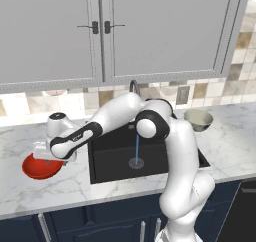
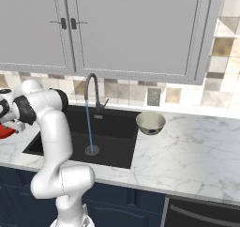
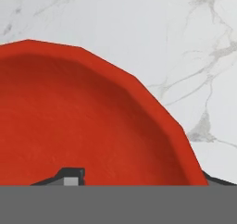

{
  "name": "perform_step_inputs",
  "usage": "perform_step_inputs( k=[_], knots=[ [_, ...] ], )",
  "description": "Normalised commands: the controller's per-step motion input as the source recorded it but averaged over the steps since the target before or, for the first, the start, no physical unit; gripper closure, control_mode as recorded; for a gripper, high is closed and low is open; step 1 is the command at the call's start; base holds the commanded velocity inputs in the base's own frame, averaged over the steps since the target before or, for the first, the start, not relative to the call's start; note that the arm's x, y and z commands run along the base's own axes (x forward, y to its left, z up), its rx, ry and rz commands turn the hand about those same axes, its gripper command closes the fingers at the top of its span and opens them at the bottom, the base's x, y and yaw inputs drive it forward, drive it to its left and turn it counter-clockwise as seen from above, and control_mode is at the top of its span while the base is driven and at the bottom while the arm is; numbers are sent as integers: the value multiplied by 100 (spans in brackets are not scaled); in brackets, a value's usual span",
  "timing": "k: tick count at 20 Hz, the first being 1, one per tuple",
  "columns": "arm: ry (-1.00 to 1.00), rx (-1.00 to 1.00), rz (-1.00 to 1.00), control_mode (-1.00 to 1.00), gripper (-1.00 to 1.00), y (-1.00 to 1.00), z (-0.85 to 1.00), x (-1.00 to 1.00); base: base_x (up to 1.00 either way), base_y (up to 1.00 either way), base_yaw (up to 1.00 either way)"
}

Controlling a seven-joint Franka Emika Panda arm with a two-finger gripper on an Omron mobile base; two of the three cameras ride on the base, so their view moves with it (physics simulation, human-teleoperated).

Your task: Rinse each bowl for a few seconds and place them down in the sink or on the counter.

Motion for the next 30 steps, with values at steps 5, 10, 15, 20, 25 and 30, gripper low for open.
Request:
perform_step_inputs(
  k=[5,10,15,20,25,30],
  knots=[
    [-3,1,-4,-100,100,-4,7,-10,0,0,0],
    [-13,0,-10,-100,100,-24,32,-39,0,0,0],
    [-14,7,-16,-100,100,-30,38,-39,0,0,0],
    [-14,12,-19,-100,100,-23,32,-32,0,0,0],
    [-11,10,-23,-100,100,-23,28,-28,0,0,0],
    [-8,5,-23,-100,100,-22,26,-27,0,0,0]
  ],
)
